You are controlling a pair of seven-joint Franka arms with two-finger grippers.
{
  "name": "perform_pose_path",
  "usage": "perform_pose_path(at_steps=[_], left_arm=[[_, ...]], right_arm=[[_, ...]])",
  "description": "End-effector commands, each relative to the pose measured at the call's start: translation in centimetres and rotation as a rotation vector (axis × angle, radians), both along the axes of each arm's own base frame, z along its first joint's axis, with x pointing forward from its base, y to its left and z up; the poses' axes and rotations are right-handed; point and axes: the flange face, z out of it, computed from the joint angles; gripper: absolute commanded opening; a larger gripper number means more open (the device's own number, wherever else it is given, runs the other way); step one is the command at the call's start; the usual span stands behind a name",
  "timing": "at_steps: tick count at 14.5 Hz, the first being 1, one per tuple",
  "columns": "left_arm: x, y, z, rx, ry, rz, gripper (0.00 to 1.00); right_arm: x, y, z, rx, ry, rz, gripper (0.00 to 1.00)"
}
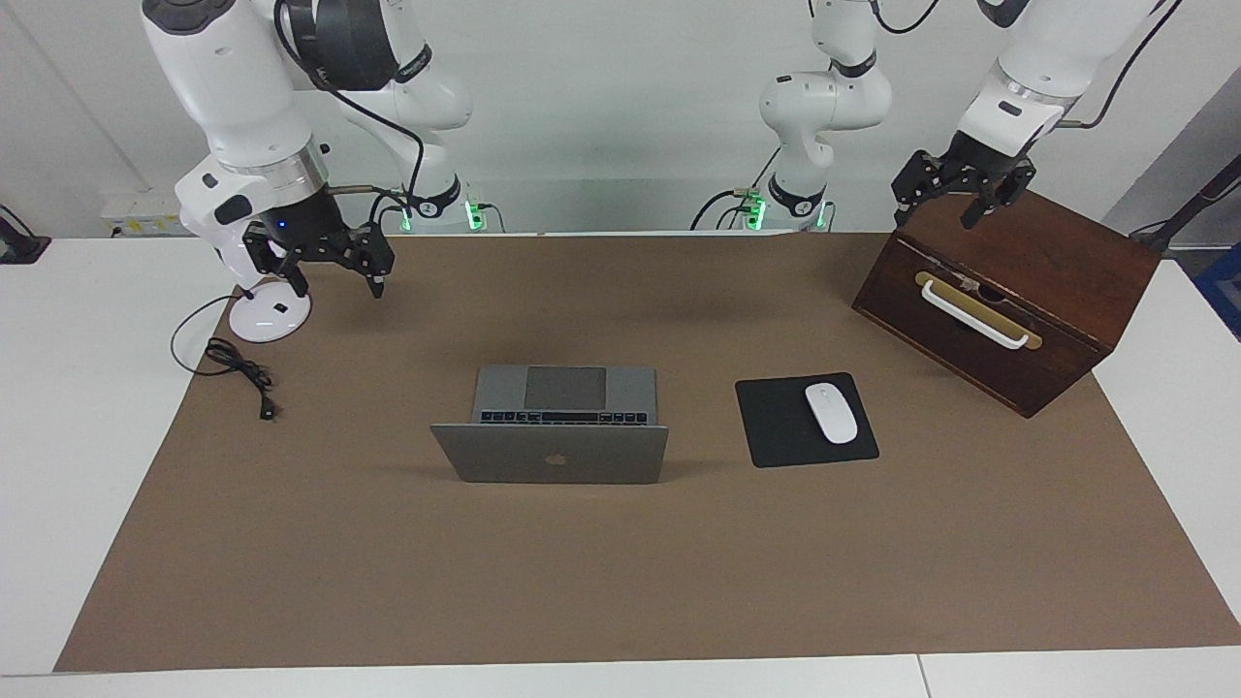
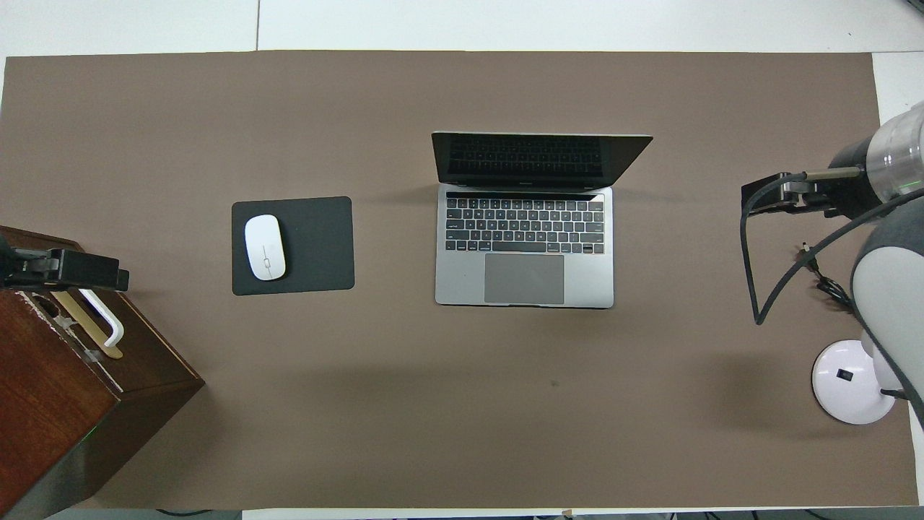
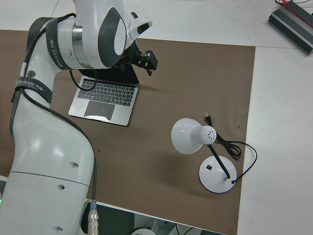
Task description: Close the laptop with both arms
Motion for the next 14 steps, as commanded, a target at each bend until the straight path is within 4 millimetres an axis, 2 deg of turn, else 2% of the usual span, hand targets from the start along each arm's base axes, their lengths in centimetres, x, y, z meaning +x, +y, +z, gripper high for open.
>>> perform_pose_path(at_steps=[1,2,4,5,7,8,9,11,13,14], left_arm=[[0.2,-0.2,0.4,-0.010,0.004,0.059,0.28],[0.2,-0.3,0.4,-0.009,0.002,0.058,0.00],[0.2,0.2,0.5,-0.009,0.005,0.045,0.00],[0.3,0.2,0.5,-0.010,0.000,0.046,0.00],[0.4,-0.1,0.5,-0.013,-0.007,0.042,0.00],[0.4,-0.1,0.7,-0.014,-0.013,0.039,0.00],[0.5,-0.3,0.6,-0.014,-0.022,0.034,0.00],[1.0,-0.8,0.4,-0.017,-0.058,0.019,0.00],[1.2,-1.2,-0.7,-0.020,-0.102,0.019,0.00],[1.1,-2.2,-1.5,-0.023,-0.130,0.007,0.00]], right_arm=[[0.5,0.7,0.1,0.041,-0.027,-0.013,1.00],[0.6,0.8,0.1,0.076,-0.032,-0.023,1.00],[1.1,0.8,-0.3,0.102,-0.030,-0.031,1.00],[1.3,1.0,-0.3,0.105,-0.040,-0.029,0.90],[1.4,1.3,-0.5,0.113,-0.041,-0.026,0.38],[1.6,1.5,-0.6,0.136,-0.036,-0.029,0.07],[1.7,1.8,-0.3,0.182,-0.040,-0.046,0.00],[2.6,2.0,0.2,0.216,-0.041,-0.124,0.00],[3.6,2.3,0.4,0.220,-0.045,-0.132,0.00],[4.0,2.3,0.0,0.224,-0.037,-0.132,0.00]])
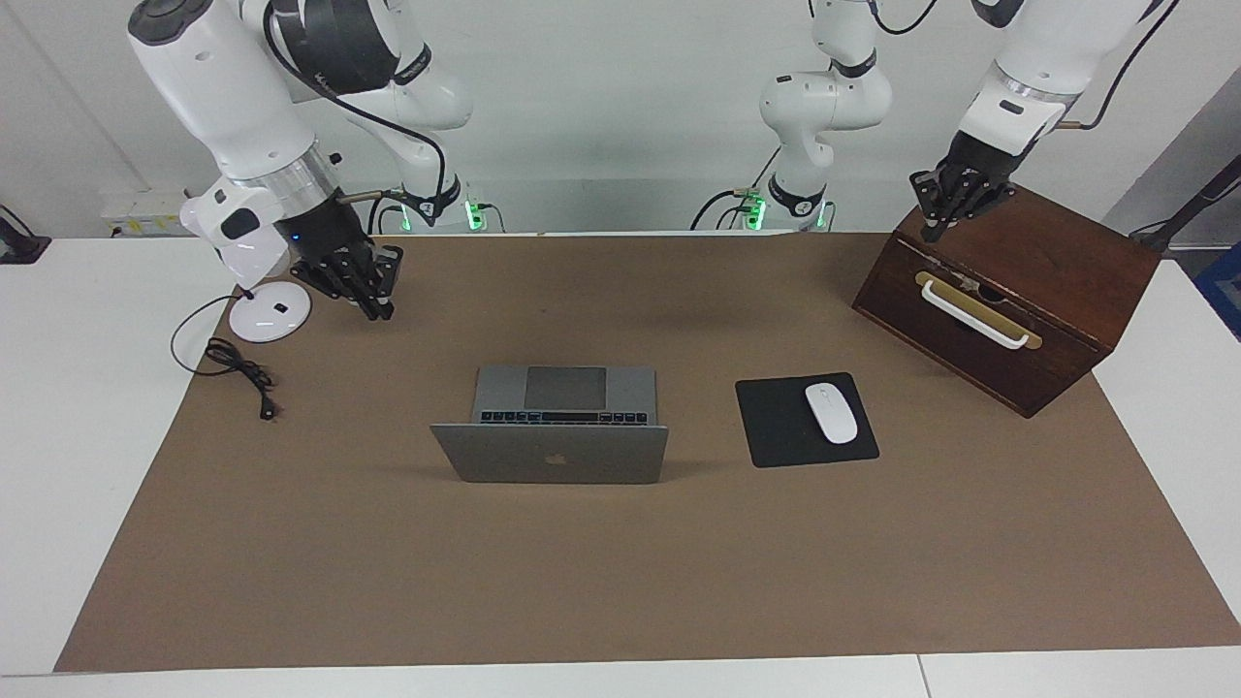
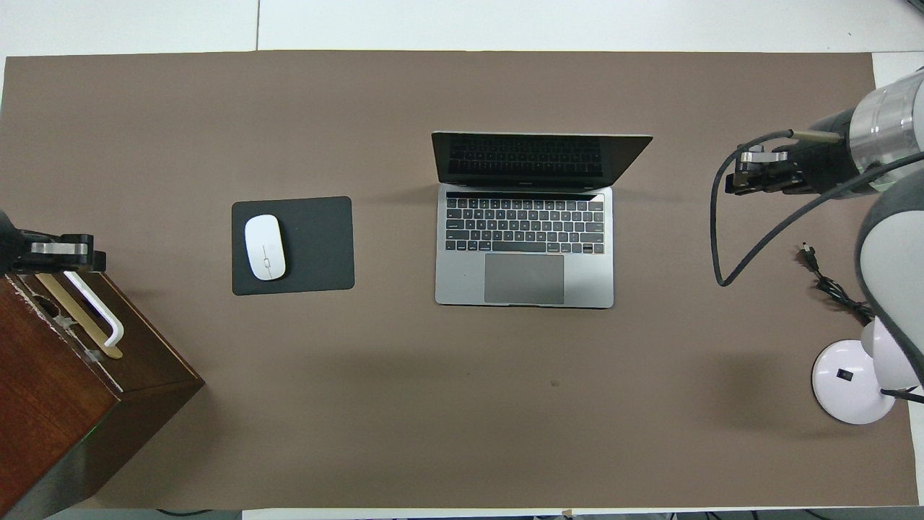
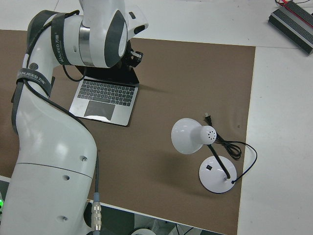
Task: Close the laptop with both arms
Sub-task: 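Reach the right gripper to the screen top while the left gripper reaches the laptop base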
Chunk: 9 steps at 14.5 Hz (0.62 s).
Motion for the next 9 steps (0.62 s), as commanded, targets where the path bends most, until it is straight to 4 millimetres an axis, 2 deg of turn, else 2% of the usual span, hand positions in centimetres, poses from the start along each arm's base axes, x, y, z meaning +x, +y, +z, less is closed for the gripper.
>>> perform_pose_path(at_steps=[1,2,5,9], left_arm=[[-0.5,-2.2,-2.2,-0.018,-0.076,-0.033,0.00],[-0.7,-2.4,-3.0,-0.020,-0.107,-0.032,0.00],[-2.0,-4.6,-5.2,-0.032,-0.193,-0.068,0.00],[-3.7,-7.6,-7.6,-0.047,-0.268,-0.129,0.00]], right_arm=[[2.1,0.4,-0.2,0.035,0.007,-0.018,0.00],[2.8,0.4,0.2,0.043,0.000,-0.035,0.00],[5.1,1.0,0.2,0.058,0.024,-0.050,0.00],[6.3,3.8,-0.4,0.087,0.027,-0.099,0.00]])
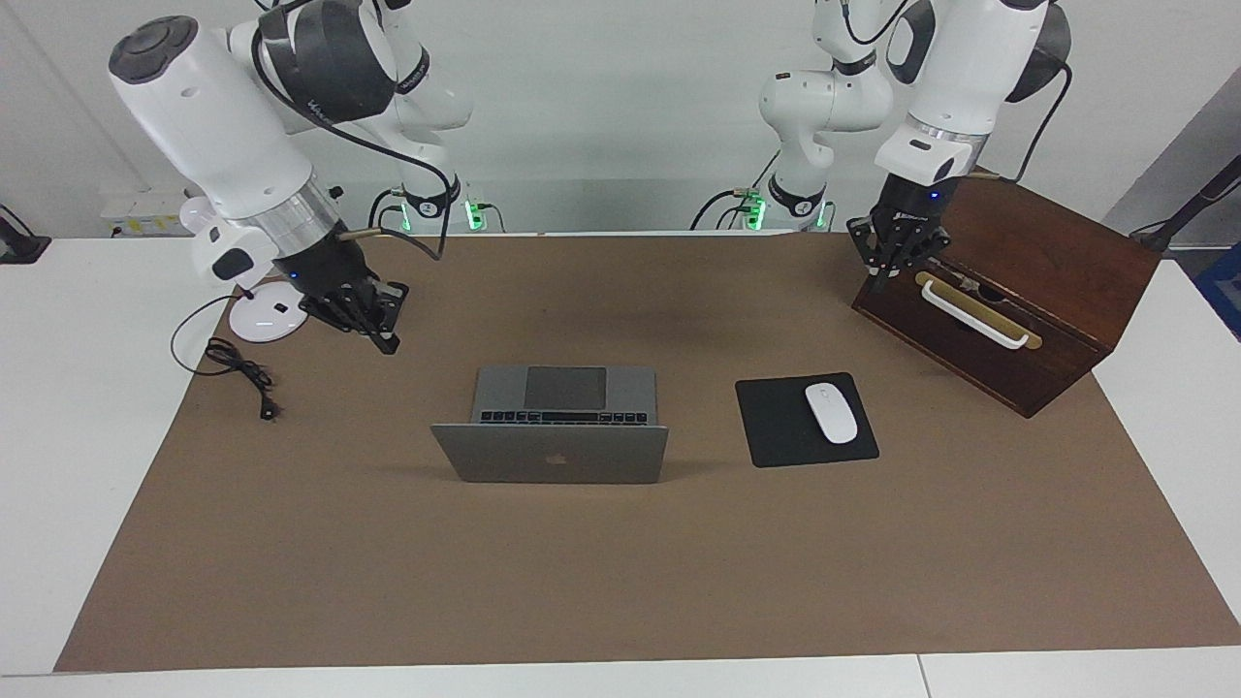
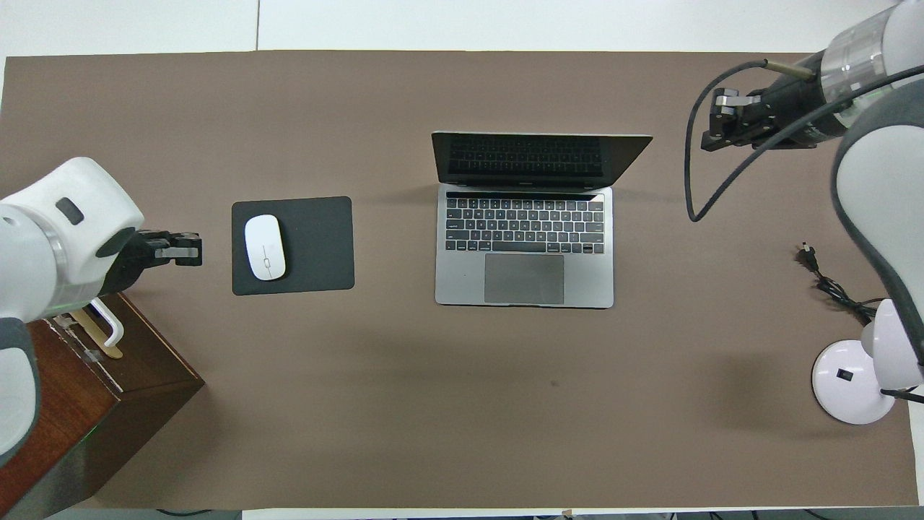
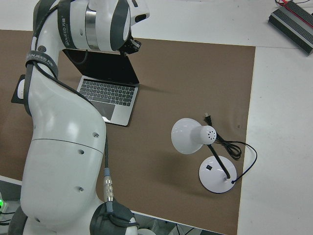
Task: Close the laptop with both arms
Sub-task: 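Reach the right gripper to the screen top while the left gripper reaches the laptop base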
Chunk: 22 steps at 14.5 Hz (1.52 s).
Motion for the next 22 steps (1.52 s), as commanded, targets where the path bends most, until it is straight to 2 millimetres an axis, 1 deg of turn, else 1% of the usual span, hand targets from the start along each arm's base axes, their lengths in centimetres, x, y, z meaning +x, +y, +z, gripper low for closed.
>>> perform_pose_path(at_steps=[1,3,4,5,7,8,10,11,12,14,15,16,18,19,21,22], left_arm=[[-2.4,-2.1,-2.0,-0.027,-0.070,-0.043,0.00],[-3.2,-4.3,-4.2,-0.037,-0.108,-0.085,0.00],[-3.5,-5.1,-5.1,-0.042,-0.121,-0.098,0.00],[-3.9,-6.1,-6.0,-0.048,-0.133,-0.115,0.00],[-4.5,-7.5,-7.2,-0.057,-0.158,-0.143,0.00],[-4.9,-8.5,-7.8,-0.061,-0.166,-0.164,0.00],[-5.2,-10.9,-8.8,-0.077,-0.181,-0.194,0.00],[-5.5,-12.6,-10.1,-0.089,-0.186,-0.209,0.00],[-5.7,-14.1,-11.7,-0.106,-0.196,-0.212,0.00],[-5.7,-17.6,-15.3,-0.148,-0.231,-0.217,0.00],[-5.8,-18.7,-16.4,-0.168,-0.250,-0.218,0.00],[-6.0,-19.3,-16.8,-0.175,-0.254,-0.221,0.00],[-5.9,-19.6,-17.4,-0.175,-0.254,-0.223,0.00],[-5.8,-19.6,-17.4,-0.182,-0.268,-0.222,0.00],[-5.8,-19.8,-17.7,-0.183,-0.269,-0.226,0.00],[-6.2,-20.5,-17.9,-0.189,-0.274,-0.240,0.00]], right_arm=[[1.8,1.7,-0.7,0.041,0.007,-0.035,0.00],[3.1,2.7,-1.5,0.060,-0.006,-0.053,0.00],[3.8,3.1,-2.1,0.068,-0.014,-0.068,0.00],[4.5,3.2,-2.8,0.076,-0.020,-0.073,0.00],[5.3,3.2,-3.0,0.091,-0.035,-0.082,0.00],[5.7,3.3,-3.4,0.097,-0.041,-0.091,0.00],[6.2,3.8,-3.7,0.114,-0.060,-0.109,0.00],[6.4,4.0,-4.1,0.119,-0.060,-0.120,0.00],[6.7,4.7,-4.4,0.130,-0.070,-0.140,0.00],[7.3,5.6,-5.5,0.144,-0.081,-0.162,0.00],[7.5,5.9,-5.8,0.147,-0.085,-0.161,0.00],[7.6,6.2,-6.2,0.149,-0.083,-0.160,0.00],[7.8,6.6,-7.1,0.152,-0.075,-0.162,0.00],[7.8,7.5,-7.4,0.158,-0.081,-0.154,0.00],[8.0,7.8,-8.0,0.161,-0.088,-0.160,0.00],[8.1,8.0,-8.4,0.162,-0.082,-0.167,0.00]])
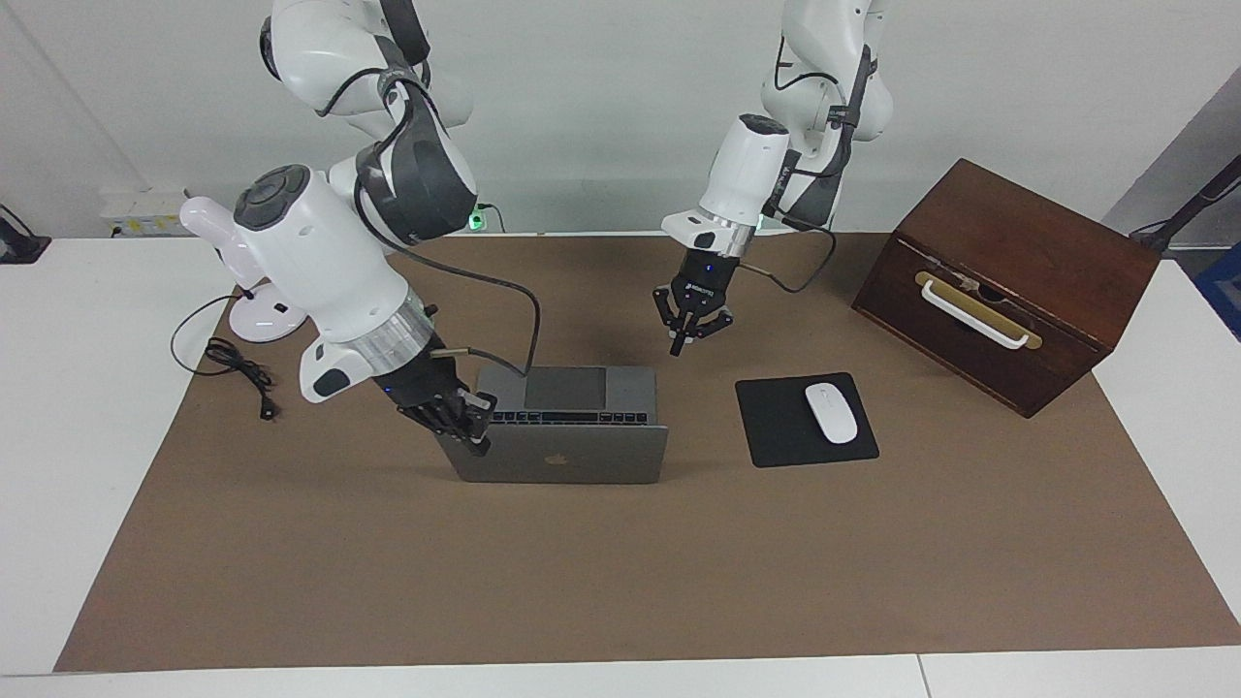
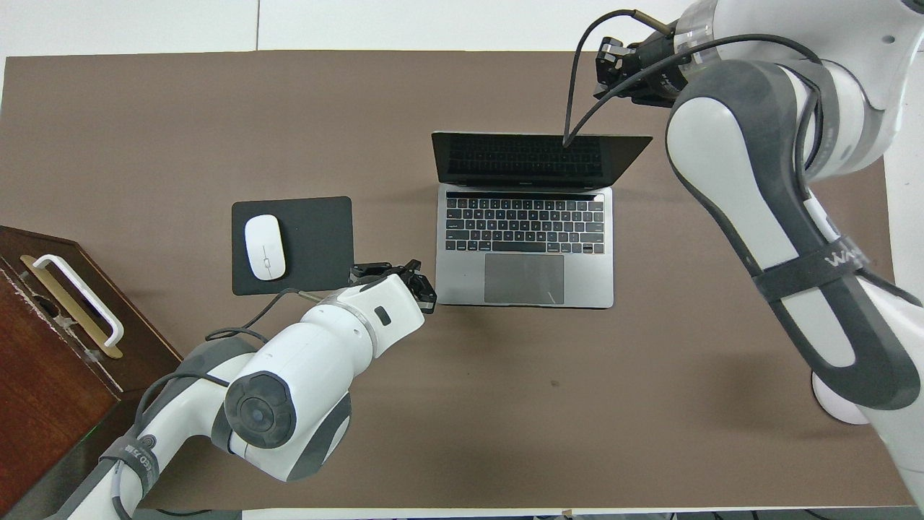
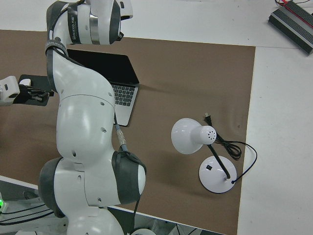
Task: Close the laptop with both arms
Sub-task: 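Reach the right gripper to the screen top while the left gripper reaches the laptop base, then hold the laptop base with the left gripper while the right gripper presses the screen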
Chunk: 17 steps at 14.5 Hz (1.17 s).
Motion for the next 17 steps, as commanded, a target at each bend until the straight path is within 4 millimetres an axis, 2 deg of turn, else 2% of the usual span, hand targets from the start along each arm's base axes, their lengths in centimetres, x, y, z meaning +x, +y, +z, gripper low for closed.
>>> perform_pose_path(at_steps=[1,5,8,11,17], left_arm=[[-0.3,-1.1,-0.3,-0.028,-0.023,-0.008,0.00],[-0.2,-2.0,-2.3,-0.037,-0.039,-0.019,0.00],[-0.3,-2.9,-5.6,-0.047,-0.059,-0.032,0.00],[-0.5,-3.5,-7.6,-0.057,-0.076,-0.041,0.00],[-1.0,-4.2,-10.1,-0.063,-0.096,-0.058,0.00]], right_arm=[[0.5,1.1,-0.7,0.036,0.002,-0.016,0.00],[1.1,1.3,-2.4,0.041,0.011,-0.027,0.00],[1.2,1.4,-2.5,0.047,0.002,-0.031,0.00],[1.2,1.4,-2.6,0.047,0.004,-0.030,0.00],[0.9,2.4,-3.4,0.047,0.011,-0.020,0.00]])
